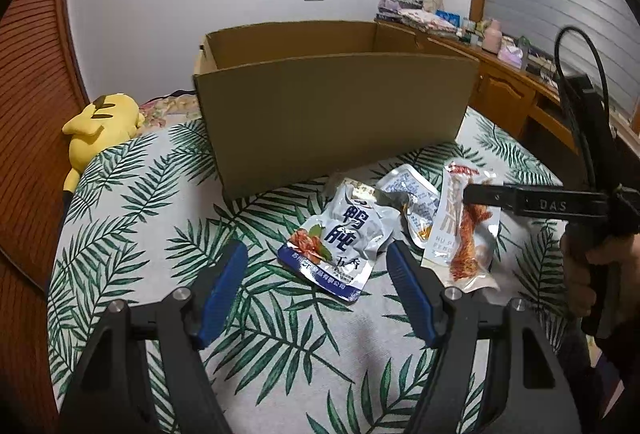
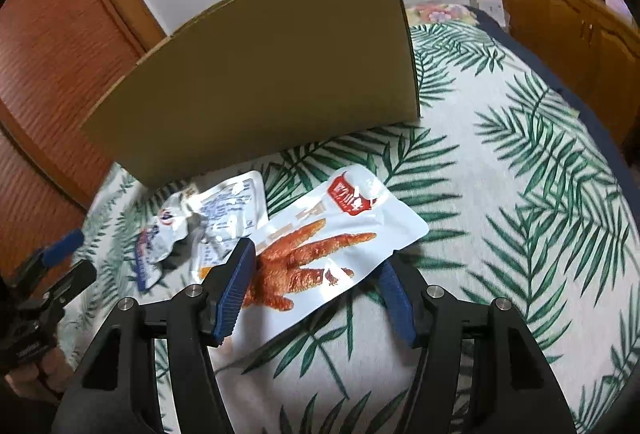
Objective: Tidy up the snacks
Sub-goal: 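Move both tools back over the duck-neck and chicken-feet packs, then grasp the white duck-neck pack with the left tool while the right tool grasps the chicken-feet pack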
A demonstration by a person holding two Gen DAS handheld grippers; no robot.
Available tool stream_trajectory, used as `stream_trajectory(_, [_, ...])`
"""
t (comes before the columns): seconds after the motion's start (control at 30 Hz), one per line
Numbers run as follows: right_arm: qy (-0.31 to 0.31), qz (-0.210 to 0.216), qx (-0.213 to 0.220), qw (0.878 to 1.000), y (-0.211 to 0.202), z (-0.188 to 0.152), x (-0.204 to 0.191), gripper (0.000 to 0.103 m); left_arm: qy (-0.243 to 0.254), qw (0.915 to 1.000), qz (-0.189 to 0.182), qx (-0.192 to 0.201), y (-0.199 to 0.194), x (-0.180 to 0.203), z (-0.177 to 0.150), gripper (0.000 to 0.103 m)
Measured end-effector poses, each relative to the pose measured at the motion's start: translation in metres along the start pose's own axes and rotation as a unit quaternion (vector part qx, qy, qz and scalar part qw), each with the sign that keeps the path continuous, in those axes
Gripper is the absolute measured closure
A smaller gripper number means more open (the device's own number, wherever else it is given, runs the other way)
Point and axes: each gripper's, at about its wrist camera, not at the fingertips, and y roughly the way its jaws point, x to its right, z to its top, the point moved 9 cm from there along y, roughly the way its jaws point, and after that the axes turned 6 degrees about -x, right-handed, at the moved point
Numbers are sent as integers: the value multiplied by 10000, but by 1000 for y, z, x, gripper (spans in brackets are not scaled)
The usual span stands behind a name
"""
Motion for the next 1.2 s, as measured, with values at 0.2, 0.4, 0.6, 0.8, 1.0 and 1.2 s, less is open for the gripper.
stream_trajectory(0.2, [-354,-174,125,9991,9,2,-9,35,199,9993,-88,-313,18,6,-1,30])
stream_trajectory(0.4, [-555,-378,144,9976,14,1,-14,34,351,9976,-210,-553,35,12,4,30])
stream_trajectory(0.6, [-644,-511,126,9965,19,0,-19,34,654,9934,-345,-879,56,28,10,30])
stream_trajectory(0.8, [-659,-520,135,9964,17,-1,-19,34,865,9897,-173,-1125,74,33,10,30])
stream_trajectory(1.0, [-669,-523,144,9963,17,-1,-20,34,839,9897,-135,-1154,83,28,13,23])
stream_trajectory(1.2, [-670,-524,143,9963,17,-1,-20,34,613,9910,-280,-1156,88,20,13,13])
